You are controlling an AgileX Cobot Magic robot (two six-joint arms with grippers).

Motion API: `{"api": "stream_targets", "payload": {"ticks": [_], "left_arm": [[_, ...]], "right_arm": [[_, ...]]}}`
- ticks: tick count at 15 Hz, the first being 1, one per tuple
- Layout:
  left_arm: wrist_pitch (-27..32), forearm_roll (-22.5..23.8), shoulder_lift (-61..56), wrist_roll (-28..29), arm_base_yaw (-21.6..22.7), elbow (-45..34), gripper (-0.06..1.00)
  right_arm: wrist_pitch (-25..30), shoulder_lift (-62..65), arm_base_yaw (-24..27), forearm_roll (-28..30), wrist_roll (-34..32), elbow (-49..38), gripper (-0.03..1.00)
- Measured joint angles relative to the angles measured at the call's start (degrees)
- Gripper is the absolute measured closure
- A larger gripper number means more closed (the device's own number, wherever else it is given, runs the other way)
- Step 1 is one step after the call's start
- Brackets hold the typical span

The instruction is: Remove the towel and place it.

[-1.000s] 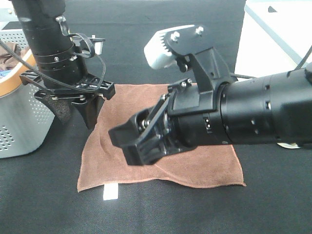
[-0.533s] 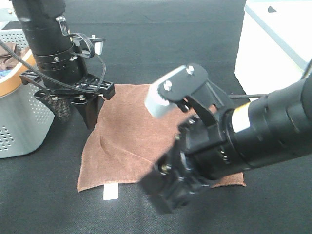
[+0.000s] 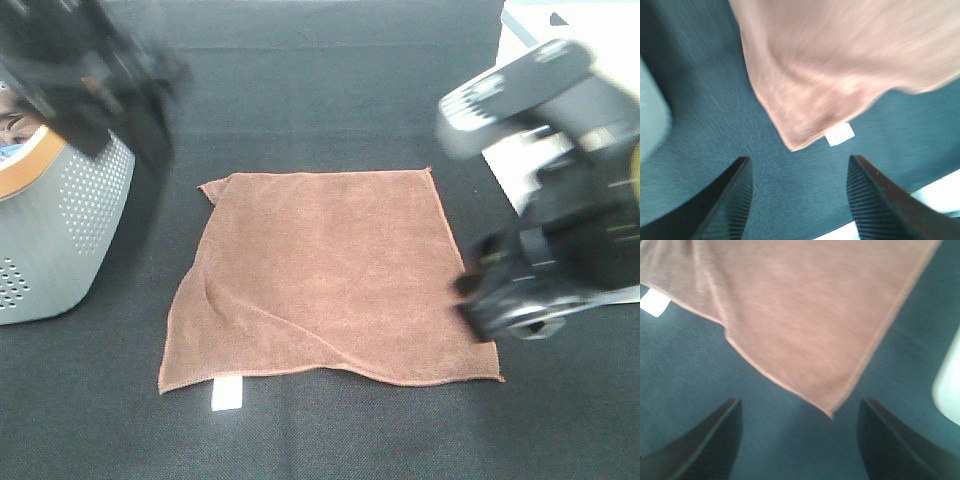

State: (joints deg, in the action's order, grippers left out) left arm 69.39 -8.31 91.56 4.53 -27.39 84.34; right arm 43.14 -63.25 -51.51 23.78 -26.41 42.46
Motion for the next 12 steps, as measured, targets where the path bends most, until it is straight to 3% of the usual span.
{"api": "stream_targets", "payload": {"ticks": [4,6,7,12], "left_arm": [[0.00,-0.23,-17.07,-0.06,0.00,-6.99,0.40],[0.06,-0.29,-28.07,-0.06,0.00,-16.21,0.40],[0.06,-0.29,-28.07,-0.06,0.00,-16.21,0.40],[0.17,2.01,-50.31,-0.06,0.00,-39.65,0.40]], "right_arm": [[5.16,12.61,0.00,-0.11,0.00,-7.10,0.34],[7.16,21.83,0.00,-2.81,-0.06,-12.95,0.34],[7.16,21.83,0.00,-2.81,-0.06,-12.95,0.34],[8.59,34.55,0.00,-5.96,-0.23,-14.04,0.34]]}}
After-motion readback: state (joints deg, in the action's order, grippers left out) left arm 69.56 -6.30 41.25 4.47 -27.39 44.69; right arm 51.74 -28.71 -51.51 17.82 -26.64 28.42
